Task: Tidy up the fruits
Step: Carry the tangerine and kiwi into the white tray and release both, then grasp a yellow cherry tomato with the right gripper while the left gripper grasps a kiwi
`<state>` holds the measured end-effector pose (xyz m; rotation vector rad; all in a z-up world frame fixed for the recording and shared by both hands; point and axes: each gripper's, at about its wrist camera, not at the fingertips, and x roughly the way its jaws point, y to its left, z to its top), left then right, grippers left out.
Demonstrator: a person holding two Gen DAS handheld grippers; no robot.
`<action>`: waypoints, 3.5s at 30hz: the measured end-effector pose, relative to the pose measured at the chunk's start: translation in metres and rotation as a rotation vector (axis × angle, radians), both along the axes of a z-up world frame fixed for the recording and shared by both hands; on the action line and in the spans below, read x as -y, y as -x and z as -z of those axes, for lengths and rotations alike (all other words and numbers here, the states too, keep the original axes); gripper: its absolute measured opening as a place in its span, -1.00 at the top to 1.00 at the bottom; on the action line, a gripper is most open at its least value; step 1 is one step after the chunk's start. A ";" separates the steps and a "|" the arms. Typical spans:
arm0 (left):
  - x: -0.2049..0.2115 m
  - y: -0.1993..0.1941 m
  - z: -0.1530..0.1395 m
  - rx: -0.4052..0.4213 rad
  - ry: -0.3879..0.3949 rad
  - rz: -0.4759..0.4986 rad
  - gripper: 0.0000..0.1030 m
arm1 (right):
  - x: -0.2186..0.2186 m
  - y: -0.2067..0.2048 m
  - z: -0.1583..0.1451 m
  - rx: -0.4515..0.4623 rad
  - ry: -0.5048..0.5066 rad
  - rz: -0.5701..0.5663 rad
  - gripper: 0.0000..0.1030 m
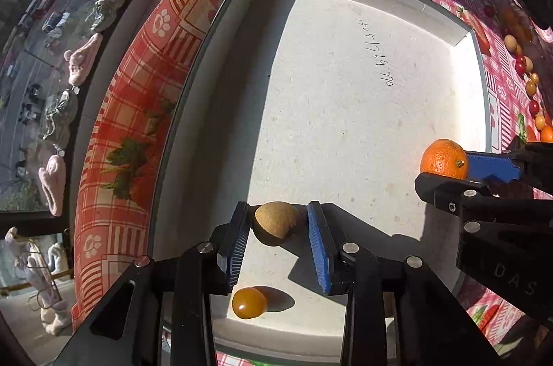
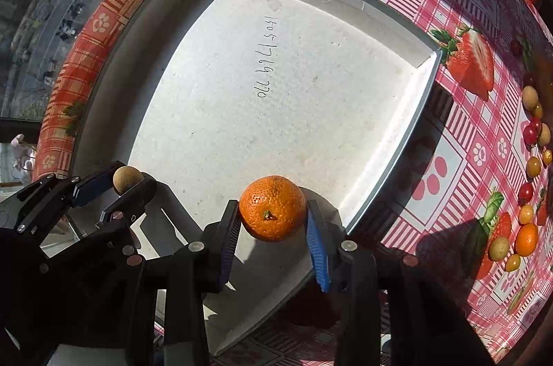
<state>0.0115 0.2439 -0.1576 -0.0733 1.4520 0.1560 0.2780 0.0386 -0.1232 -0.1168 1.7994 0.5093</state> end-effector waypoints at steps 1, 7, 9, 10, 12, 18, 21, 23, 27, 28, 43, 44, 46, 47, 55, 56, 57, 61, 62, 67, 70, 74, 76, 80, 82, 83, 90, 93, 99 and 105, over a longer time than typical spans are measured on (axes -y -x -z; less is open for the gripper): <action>-0.001 -0.001 0.000 0.001 -0.037 -0.006 -0.36 | -0.002 0.001 0.001 -0.001 0.001 -0.002 0.19; -0.007 0.001 0.001 -0.001 -0.040 -0.006 -0.61 | -0.012 -0.002 -0.001 0.004 -0.033 0.001 -0.23; -0.006 0.001 0.002 -0.015 -0.039 -0.010 -0.61 | -0.015 -0.005 -0.010 0.034 -0.036 -0.004 -0.62; -0.006 0.000 0.002 -0.019 -0.031 -0.014 -0.61 | -0.016 -0.006 -0.015 0.054 -0.032 -0.005 -0.62; -0.006 0.001 -0.001 -0.015 -0.017 -0.019 -0.61 | -0.016 -0.007 -0.023 0.071 -0.028 -0.007 -0.62; 0.004 0.002 -0.013 0.011 -0.006 0.014 -1.00 | 0.002 -0.012 -0.039 0.085 -0.016 0.034 -0.63; 0.013 0.001 -0.017 0.001 -0.015 0.042 -1.00 | 0.024 -0.009 -0.044 0.080 -0.006 0.074 -0.66; 0.019 0.001 -0.019 -0.003 -0.016 0.066 -1.00 | 0.038 -0.007 -0.047 0.073 -0.004 0.106 -0.67; 0.035 0.002 -0.024 -0.006 0.000 0.108 -1.00 | 0.064 0.008 -0.050 0.057 0.017 0.164 -0.69; 0.042 0.002 -0.026 -0.010 0.003 0.119 -1.00 | 0.073 0.010 -0.050 0.052 0.024 0.180 -0.69; 0.129 -0.002 -0.039 -0.059 0.005 0.319 -1.00 | 0.211 0.064 -0.032 -0.059 0.139 0.485 -0.69; 0.135 -0.004 -0.043 -0.054 0.007 0.328 -1.00 | 0.220 0.066 -0.031 -0.062 0.147 0.505 -0.69; 0.151 -0.009 -0.050 -0.040 0.014 0.343 -1.00 | 0.238 0.068 -0.028 -0.066 0.163 0.543 -0.69; 0.159 -0.013 -0.052 -0.034 0.019 0.352 -1.00 | 0.247 0.069 -0.026 -0.068 0.169 0.562 -0.69; 0.236 -0.040 -0.051 0.018 0.006 0.462 -1.00 | 0.311 0.058 -0.017 -0.049 0.200 0.679 -0.69; 0.245 -0.043 -0.049 0.023 0.003 0.477 -1.00 | 0.317 0.056 -0.016 -0.044 0.200 0.687 -0.69; 0.252 -0.051 -0.042 0.025 0.000 0.493 -1.00 | 0.323 0.053 -0.016 -0.039 0.198 0.695 -0.69; 0.278 -0.061 -0.025 0.033 0.005 0.529 -1.00 | 0.337 0.043 -0.012 -0.018 0.164 0.708 -0.69; 0.282 -0.063 -0.023 0.037 0.006 0.533 -1.00 | 0.338 0.039 -0.010 -0.013 0.155 0.704 -0.69; 0.295 -0.075 -0.009 0.053 0.009 0.525 -1.00 | 0.335 0.024 -0.001 -0.005 0.118 0.661 -0.50; 0.300 -0.081 -0.002 0.055 -0.003 0.524 -1.00 | 0.327 0.009 0.013 -0.021 0.087 0.639 -0.17; 0.305 -0.087 0.010 0.039 -0.009 0.518 -1.00 | 0.327 0.007 0.020 -0.019 0.071 0.609 0.05; 0.308 -0.089 0.016 0.030 -0.016 0.520 -1.00 | 0.330 0.005 0.018 -0.011 0.064 0.596 0.05; 0.311 -0.090 0.020 0.032 0.016 0.509 -1.00 | 0.320 -0.004 0.021 -0.002 0.066 0.577 0.26; 0.308 -0.092 0.022 0.016 0.048 0.481 -1.00 | 0.318 -0.010 0.023 0.001 0.064 0.580 0.42; 0.310 -0.095 0.024 0.016 0.050 0.476 -1.00 | 0.320 -0.010 0.023 -0.001 0.052 0.586 0.52; 0.313 -0.103 0.024 -0.047 0.041 0.486 -0.95 | 0.348 -0.001 0.016 -0.013 0.020 0.666 0.52; 0.320 -0.104 0.013 -0.011 0.043 0.517 -0.51 | 0.360 0.006 0.010 -0.012 0.020 0.689 0.52; 0.332 -0.095 -0.001 -0.009 0.073 0.553 0.43 | 0.369 0.020 0.000 -0.008 0.025 0.714 0.52; 0.316 -0.084 -0.024 0.016 0.110 0.540 0.43 | 0.363 0.029 -0.012 -0.004 0.021 0.709 0.52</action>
